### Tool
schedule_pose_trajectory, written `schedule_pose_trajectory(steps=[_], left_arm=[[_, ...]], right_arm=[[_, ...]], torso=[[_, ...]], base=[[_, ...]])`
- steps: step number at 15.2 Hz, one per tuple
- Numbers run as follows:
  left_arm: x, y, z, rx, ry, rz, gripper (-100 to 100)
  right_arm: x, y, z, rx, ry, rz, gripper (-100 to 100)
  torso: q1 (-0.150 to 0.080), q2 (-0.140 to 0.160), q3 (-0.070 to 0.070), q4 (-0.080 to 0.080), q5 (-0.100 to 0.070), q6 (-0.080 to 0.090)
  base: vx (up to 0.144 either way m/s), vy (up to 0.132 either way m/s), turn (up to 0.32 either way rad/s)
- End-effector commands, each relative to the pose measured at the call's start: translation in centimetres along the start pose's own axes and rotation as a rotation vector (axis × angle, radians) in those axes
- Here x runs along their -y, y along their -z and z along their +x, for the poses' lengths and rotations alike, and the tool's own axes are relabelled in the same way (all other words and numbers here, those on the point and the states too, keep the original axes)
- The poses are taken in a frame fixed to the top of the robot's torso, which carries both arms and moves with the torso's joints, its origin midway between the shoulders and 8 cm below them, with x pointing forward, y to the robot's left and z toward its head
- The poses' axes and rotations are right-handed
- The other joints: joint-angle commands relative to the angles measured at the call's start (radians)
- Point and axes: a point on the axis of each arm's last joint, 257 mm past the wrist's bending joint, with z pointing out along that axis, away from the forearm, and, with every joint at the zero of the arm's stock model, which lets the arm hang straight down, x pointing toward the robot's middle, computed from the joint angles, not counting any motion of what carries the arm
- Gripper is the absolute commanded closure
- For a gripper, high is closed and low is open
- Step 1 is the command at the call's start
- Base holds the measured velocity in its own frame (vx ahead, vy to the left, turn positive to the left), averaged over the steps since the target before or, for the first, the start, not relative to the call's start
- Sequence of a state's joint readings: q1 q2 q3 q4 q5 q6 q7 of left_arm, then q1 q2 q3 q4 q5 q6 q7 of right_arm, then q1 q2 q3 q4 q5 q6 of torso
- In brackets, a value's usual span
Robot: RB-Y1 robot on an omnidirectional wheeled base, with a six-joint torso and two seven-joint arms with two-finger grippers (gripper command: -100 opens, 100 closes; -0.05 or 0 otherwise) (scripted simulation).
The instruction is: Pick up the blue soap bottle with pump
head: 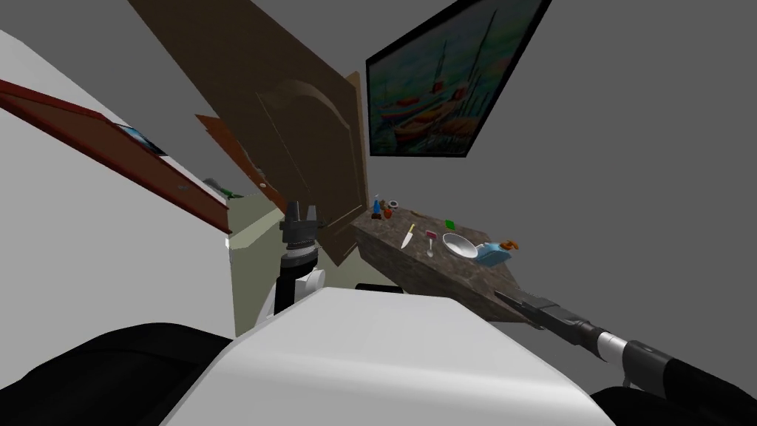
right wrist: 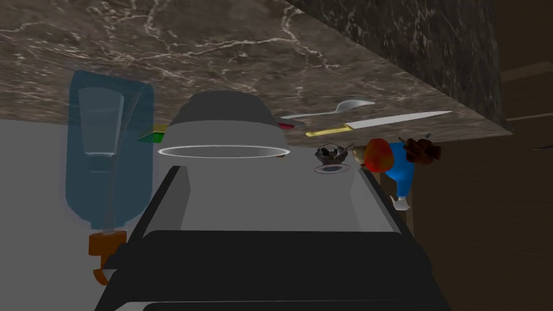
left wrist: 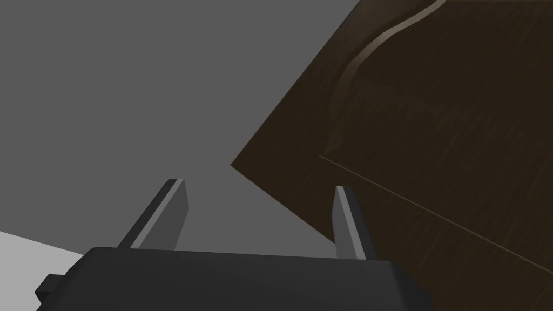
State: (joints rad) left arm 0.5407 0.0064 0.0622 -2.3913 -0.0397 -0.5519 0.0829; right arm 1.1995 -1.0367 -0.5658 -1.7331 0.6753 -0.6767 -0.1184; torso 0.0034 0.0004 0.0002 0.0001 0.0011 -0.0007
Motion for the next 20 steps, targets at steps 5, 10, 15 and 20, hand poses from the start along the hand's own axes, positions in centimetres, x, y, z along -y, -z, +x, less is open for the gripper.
schedule_pose_trajectory(steps=[5, 10, 15, 20], left_arm=[[0.0, 0.0, 0.0, 0.000, 0.000, 0.000, 0], [0.0, 0.0, 0.0, 0.000, 0.000, 0.000, 0], [0.0, 0.0, 0.0, 0.000, 0.000, 0.000, 0], [0.0, 0.0, 0.0, 0.000, 0.000, 0.000, 0]], right_arm=[[3.0, 1.9, 1.5, -0.172, 0.108, 0.008, -100], [6.4, 4.5, 3.1, -0.346, 0.194, 0.030, -100], [9.5, 7.0, 4.1, -0.508, 0.269, 0.047, -100], [10.8, 7.1, 3.8, -0.602, 0.337, 0.029, -100]], torso=[[0.000, 0.000, 0.000, 0.000, 0.000, 0.000], [-0.001, 0.000, 0.000, 0.000, 0.000, -0.001], [-0.001, 0.000, 0.000, 0.000, 0.000, 0.000], [-0.002, 0.000, 0.000, 0.000, -0.001, 0.000]], base=[[0.013, 0.043, 0.194], [0.013, 0.036, 0.208], [0.010, 0.027, 0.162], [0.005, 0.017, 0.166]])
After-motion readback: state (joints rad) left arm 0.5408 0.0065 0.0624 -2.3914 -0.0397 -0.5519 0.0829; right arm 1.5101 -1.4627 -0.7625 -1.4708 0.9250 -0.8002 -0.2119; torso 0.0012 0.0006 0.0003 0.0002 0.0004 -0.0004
